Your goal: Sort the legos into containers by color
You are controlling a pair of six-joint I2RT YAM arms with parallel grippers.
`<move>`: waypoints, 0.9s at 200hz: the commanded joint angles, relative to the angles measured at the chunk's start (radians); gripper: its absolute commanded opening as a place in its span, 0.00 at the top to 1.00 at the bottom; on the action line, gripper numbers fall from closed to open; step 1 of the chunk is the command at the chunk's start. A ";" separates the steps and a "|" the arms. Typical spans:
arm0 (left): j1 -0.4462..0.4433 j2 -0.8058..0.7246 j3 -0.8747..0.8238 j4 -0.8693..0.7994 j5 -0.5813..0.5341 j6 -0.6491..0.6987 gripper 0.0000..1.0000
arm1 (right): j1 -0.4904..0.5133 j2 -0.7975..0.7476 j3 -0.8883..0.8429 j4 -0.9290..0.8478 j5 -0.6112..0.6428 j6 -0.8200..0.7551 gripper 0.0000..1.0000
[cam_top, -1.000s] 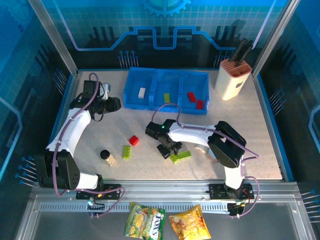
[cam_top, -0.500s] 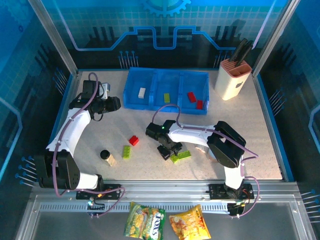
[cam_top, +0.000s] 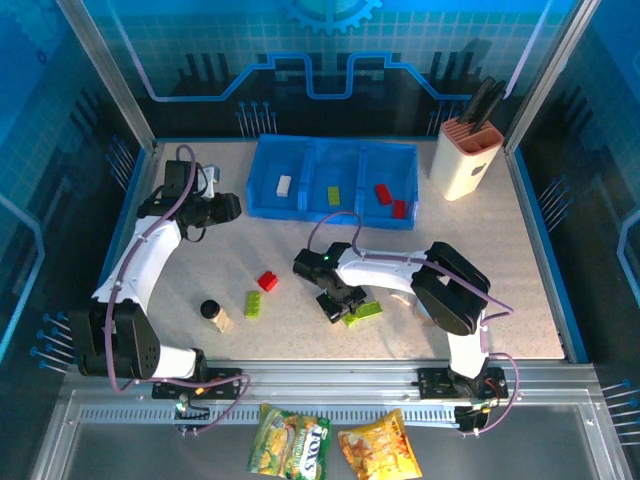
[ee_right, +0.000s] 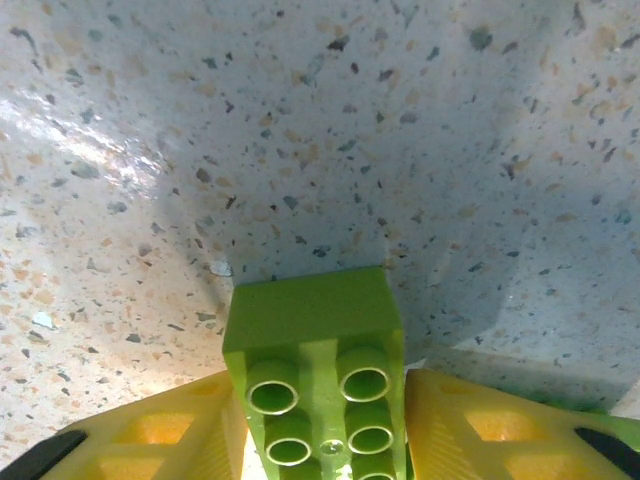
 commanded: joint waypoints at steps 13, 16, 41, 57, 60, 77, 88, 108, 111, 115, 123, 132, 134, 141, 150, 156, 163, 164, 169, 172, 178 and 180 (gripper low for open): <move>0.012 -0.013 -0.008 0.001 0.023 0.016 0.55 | 0.020 0.029 -0.004 -0.054 -0.028 0.028 0.56; 0.012 -0.013 -0.009 0.001 0.023 0.017 0.54 | 0.020 0.031 -0.003 -0.057 -0.028 0.029 0.56; 0.012 -0.013 -0.009 0.000 0.022 0.018 0.54 | 0.024 0.031 0.006 -0.071 -0.035 0.034 0.58; 0.012 -0.015 -0.010 0.000 0.022 0.018 0.55 | 0.025 0.029 0.015 -0.078 -0.037 0.036 0.60; 0.012 -0.014 -0.010 0.000 0.022 0.018 0.54 | 0.025 0.030 0.016 -0.080 -0.036 0.037 0.60; 0.012 -0.016 -0.009 0.000 0.024 0.019 0.54 | 0.025 0.028 0.032 -0.093 -0.031 0.041 0.62; 0.012 -0.017 -0.009 0.000 0.022 0.019 0.55 | 0.025 0.027 0.045 -0.105 -0.025 0.044 0.63; 0.013 -0.016 -0.008 0.000 0.023 0.018 0.54 | 0.024 0.020 0.069 -0.119 -0.015 0.048 0.63; 0.012 -0.016 -0.009 0.000 0.024 0.020 0.54 | 0.024 0.019 0.073 -0.119 -0.015 0.049 0.63; 0.012 -0.017 -0.009 0.000 0.024 0.020 0.55 | 0.022 0.017 0.078 -0.121 -0.014 0.049 0.64; 0.012 -0.016 -0.007 0.000 0.025 0.020 0.54 | 0.018 0.015 0.085 -0.121 -0.012 0.049 0.64; 0.012 -0.017 -0.007 -0.002 0.025 0.020 0.54 | 0.010 0.010 0.095 -0.121 -0.009 0.049 0.64; 0.012 -0.017 -0.007 -0.002 0.025 0.020 0.54 | 0.009 0.010 0.098 -0.121 -0.010 0.049 0.64; 0.012 -0.018 -0.008 -0.002 0.026 0.020 0.54 | 0.003 0.009 0.106 -0.123 -0.008 0.049 0.64; 0.013 -0.018 -0.008 -0.002 0.026 0.019 0.55 | -0.007 0.006 0.117 -0.122 -0.005 0.045 0.64; 0.012 -0.018 -0.009 -0.002 0.027 0.020 0.54 | -0.014 0.004 0.126 -0.122 -0.003 0.043 0.65; 0.013 -0.019 -0.008 -0.002 0.026 0.019 0.54 | -0.023 0.004 0.140 -0.125 0.000 0.041 0.65; 0.012 -0.018 -0.009 -0.003 0.026 0.020 0.54 | -0.025 0.003 0.142 -0.125 0.000 0.041 0.65; 0.012 -0.019 -0.008 -0.003 0.026 0.020 0.55 | -0.032 0.003 0.149 -0.126 0.003 0.040 0.65; 0.012 -0.019 -0.007 -0.002 0.026 0.019 0.54 | -0.038 0.002 0.155 -0.124 0.003 0.040 0.65; 0.012 -0.019 -0.008 -0.002 0.027 0.020 0.55 | -0.047 0.000 0.165 -0.120 0.007 0.041 0.65; 0.013 -0.021 -0.008 -0.002 0.026 0.020 0.55 | -0.050 0.000 0.167 -0.118 0.008 0.042 0.65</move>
